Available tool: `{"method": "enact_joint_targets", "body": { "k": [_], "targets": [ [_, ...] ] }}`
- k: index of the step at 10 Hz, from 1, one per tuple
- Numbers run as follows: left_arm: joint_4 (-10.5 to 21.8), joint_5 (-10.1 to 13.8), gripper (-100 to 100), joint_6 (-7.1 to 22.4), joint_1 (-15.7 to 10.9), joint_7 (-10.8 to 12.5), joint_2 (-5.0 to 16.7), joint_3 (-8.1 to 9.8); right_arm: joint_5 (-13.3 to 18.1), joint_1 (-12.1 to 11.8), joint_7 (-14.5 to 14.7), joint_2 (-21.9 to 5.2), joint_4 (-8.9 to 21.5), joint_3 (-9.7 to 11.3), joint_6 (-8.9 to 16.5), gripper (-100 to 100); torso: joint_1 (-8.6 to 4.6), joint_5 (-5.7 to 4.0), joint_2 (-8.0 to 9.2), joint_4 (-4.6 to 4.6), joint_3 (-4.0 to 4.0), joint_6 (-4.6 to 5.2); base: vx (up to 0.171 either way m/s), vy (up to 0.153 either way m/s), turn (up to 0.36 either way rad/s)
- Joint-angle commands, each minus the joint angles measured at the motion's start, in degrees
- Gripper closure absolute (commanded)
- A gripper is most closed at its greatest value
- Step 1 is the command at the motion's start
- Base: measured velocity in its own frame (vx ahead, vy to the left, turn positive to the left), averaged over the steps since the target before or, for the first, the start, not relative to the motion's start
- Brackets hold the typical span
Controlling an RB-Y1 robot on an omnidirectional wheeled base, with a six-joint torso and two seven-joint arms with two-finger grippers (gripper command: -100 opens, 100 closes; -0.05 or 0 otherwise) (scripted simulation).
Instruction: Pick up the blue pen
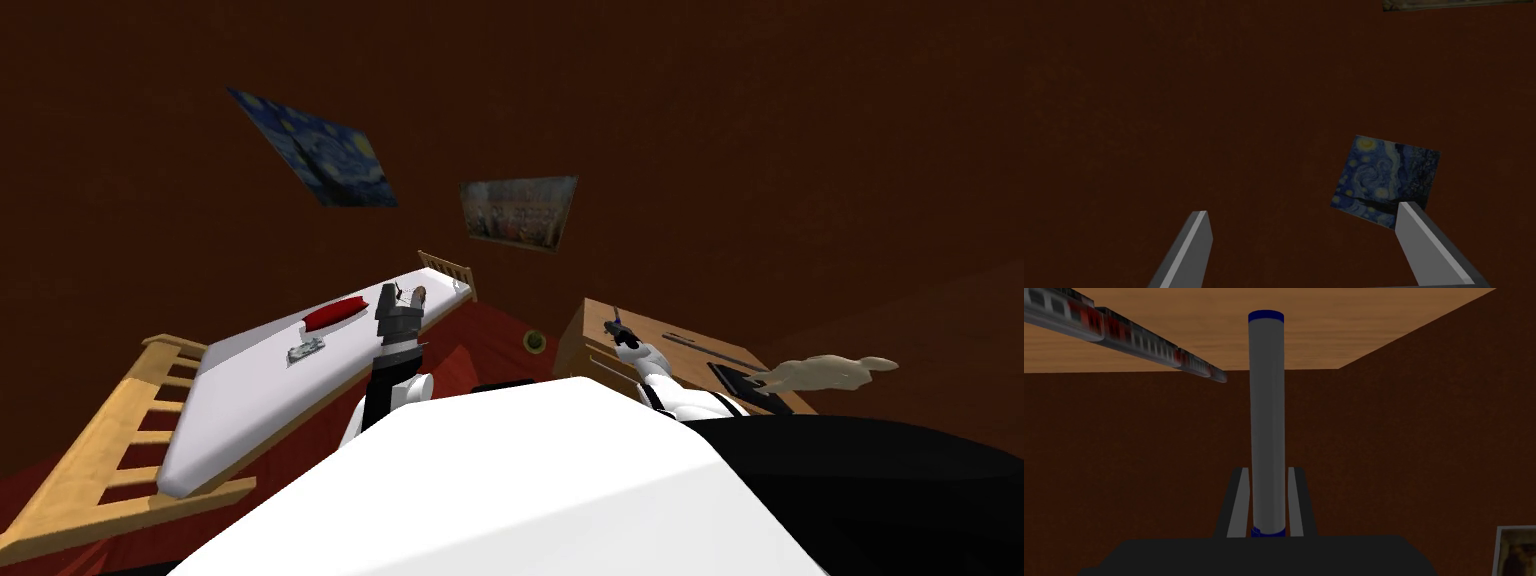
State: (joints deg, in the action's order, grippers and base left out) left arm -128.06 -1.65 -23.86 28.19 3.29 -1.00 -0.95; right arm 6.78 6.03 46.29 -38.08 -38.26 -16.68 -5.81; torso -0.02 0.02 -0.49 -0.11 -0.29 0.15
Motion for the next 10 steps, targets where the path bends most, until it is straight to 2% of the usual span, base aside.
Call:
{"method": "enact_joint_targets", "body": {
  "k": [1,2,3,8,9,10],
  "targets": [
    [0.0,0.0,0,0.0,0.0,0.0,0.0,0.0,-0.6,-1.3,-1.5,-0.9,-2.0,2.9,-0.5,100,0.0,0.0,0.0,0.0,0.0,0.0,0.159,0.071,-0.275],
    [0.0,0.0,0,0.0,0.0,0.0,0.0,0.0,-1.1,-2.4,-2.5,-1.4,-3.8,4.7,-0.6,100,0.07,0.03,-0.07,-0.01,-0.04,-0.03,0.144,0.063,-0.251],
    [0.0,0.0,0,0.0,0.0,0.0,0.0,0.0,-1.1,-2.4,-2.5,-1.4,-3.8,4.7,-0.6,100,0.07,0.01,-0.07,-0.02,-0.05,-0.07,0.086,0.033,-0.089],
    [0.0,0.0,0,0.0,0.0,0.0,0.0,0.0,-3.1,-7.9,-7.1,-3.8,-12.8,13.5,-0.9,100,-0.03,0.0,-0.03,-0.02,-0.03,-0.05,0.117,0.04,-0.25],
    [0.0,0.0,0,0.0,0.0,0.0,0.0,0.0,-2.8,-7.5,-6.3,-3.4,-11.7,12.0,-1.1,100,-0.06,-0.05,-0.05,-0.03,-0.05,-0.06,0.057,0.025,-0.064],
    [0.0,0.0,0,0.0,0.0,0.0,0.0,0.0,-2.9,-7.7,-6.4,-3.4,-11.9,12.2,-1.1,0,-0.17,-0.06,0.11,0.02,0.04,-0.17,0.009,0.006,0.011]
  ]
}}
